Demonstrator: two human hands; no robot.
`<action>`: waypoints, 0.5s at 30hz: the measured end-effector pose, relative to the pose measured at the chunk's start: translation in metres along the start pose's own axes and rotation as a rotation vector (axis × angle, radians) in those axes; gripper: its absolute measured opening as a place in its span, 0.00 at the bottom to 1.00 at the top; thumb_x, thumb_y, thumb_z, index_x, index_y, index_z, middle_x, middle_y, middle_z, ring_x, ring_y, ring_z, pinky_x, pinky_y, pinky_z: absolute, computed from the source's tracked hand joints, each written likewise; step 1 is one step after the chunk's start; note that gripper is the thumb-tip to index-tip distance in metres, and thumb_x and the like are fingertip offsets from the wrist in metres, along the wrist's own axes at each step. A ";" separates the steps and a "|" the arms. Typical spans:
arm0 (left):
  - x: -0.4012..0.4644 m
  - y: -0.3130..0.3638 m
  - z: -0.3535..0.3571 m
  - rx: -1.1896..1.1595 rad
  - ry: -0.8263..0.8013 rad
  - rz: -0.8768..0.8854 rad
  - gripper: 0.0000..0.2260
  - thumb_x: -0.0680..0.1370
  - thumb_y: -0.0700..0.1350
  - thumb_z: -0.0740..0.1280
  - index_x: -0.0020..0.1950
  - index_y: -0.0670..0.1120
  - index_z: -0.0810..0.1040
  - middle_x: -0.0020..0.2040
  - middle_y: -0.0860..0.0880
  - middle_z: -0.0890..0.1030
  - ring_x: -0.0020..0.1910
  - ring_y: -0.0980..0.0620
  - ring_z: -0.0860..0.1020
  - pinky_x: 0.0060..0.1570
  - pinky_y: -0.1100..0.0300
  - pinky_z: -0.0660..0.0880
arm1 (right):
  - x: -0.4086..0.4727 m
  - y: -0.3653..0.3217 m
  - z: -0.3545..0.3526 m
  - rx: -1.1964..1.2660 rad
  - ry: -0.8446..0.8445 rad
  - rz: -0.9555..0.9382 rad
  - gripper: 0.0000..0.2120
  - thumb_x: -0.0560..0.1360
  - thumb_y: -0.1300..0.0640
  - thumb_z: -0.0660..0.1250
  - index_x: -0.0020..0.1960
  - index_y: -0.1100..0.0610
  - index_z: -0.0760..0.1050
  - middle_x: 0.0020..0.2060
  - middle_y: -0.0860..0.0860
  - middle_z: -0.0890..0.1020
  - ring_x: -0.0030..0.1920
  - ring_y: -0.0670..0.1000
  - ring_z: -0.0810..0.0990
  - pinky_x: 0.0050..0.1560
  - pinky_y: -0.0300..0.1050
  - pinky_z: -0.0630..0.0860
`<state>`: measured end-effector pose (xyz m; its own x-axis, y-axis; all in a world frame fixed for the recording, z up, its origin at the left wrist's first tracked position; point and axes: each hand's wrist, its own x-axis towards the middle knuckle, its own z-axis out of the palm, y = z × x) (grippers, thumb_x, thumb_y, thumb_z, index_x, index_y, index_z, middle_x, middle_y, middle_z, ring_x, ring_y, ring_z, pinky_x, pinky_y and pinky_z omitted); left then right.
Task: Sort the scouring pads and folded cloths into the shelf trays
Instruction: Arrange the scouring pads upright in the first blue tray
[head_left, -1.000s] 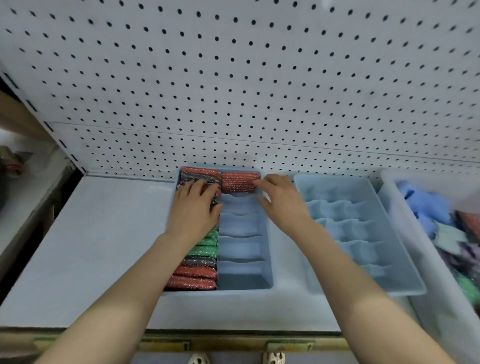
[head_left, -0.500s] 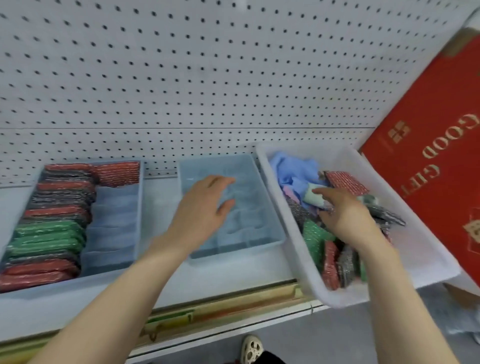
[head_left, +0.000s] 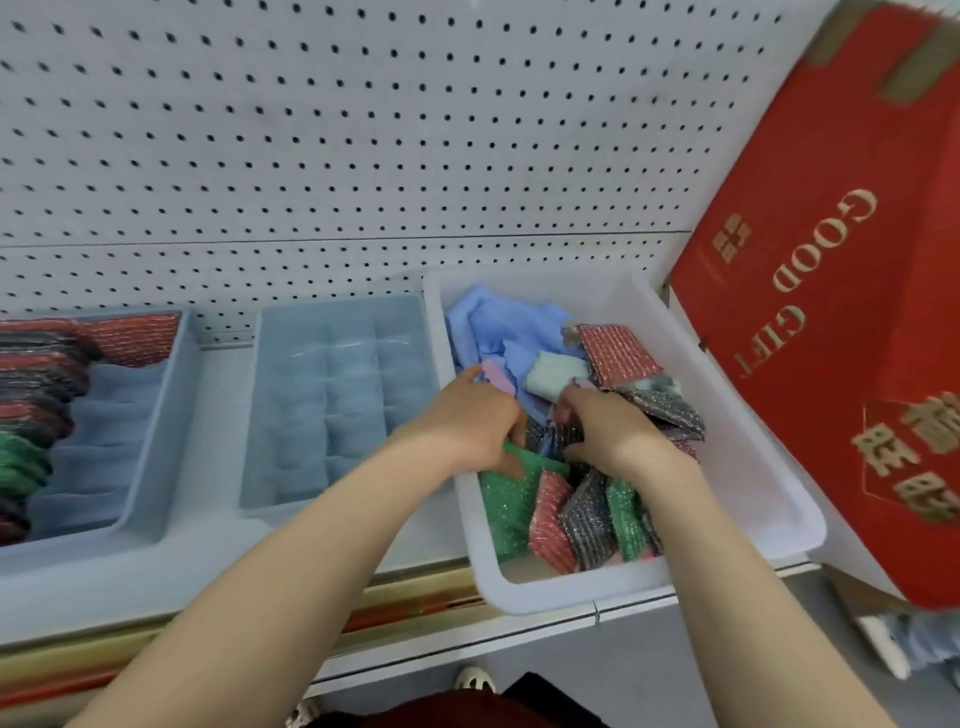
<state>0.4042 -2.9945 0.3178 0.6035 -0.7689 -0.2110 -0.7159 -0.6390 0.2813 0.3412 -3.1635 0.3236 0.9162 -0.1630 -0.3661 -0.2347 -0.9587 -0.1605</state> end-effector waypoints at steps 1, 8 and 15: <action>0.000 -0.002 0.000 -0.050 0.029 -0.003 0.17 0.71 0.58 0.74 0.56 0.52 0.80 0.51 0.52 0.80 0.61 0.49 0.72 0.69 0.55 0.61 | -0.001 -0.001 -0.001 0.008 -0.006 -0.004 0.19 0.74 0.65 0.69 0.62 0.54 0.71 0.64 0.54 0.75 0.57 0.57 0.78 0.55 0.50 0.76; 0.021 -0.020 -0.011 0.112 0.157 0.043 0.11 0.76 0.51 0.67 0.52 0.45 0.73 0.55 0.45 0.78 0.56 0.44 0.75 0.52 0.56 0.68 | -0.011 0.000 -0.030 0.085 0.301 -0.010 0.13 0.74 0.58 0.70 0.58 0.52 0.79 0.51 0.53 0.83 0.45 0.55 0.80 0.41 0.43 0.73; 0.042 -0.015 -0.002 0.366 -0.157 0.054 0.24 0.72 0.59 0.68 0.63 0.48 0.72 0.59 0.47 0.78 0.61 0.46 0.75 0.71 0.49 0.61 | -0.012 0.019 -0.036 0.387 0.698 0.136 0.10 0.76 0.55 0.68 0.56 0.55 0.73 0.43 0.52 0.80 0.40 0.55 0.77 0.37 0.46 0.69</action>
<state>0.4406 -3.0169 0.3065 0.5208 -0.7773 -0.3530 -0.8400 -0.5403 -0.0497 0.3372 -3.1878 0.3583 0.8329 -0.5031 0.2307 -0.3374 -0.7920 -0.5088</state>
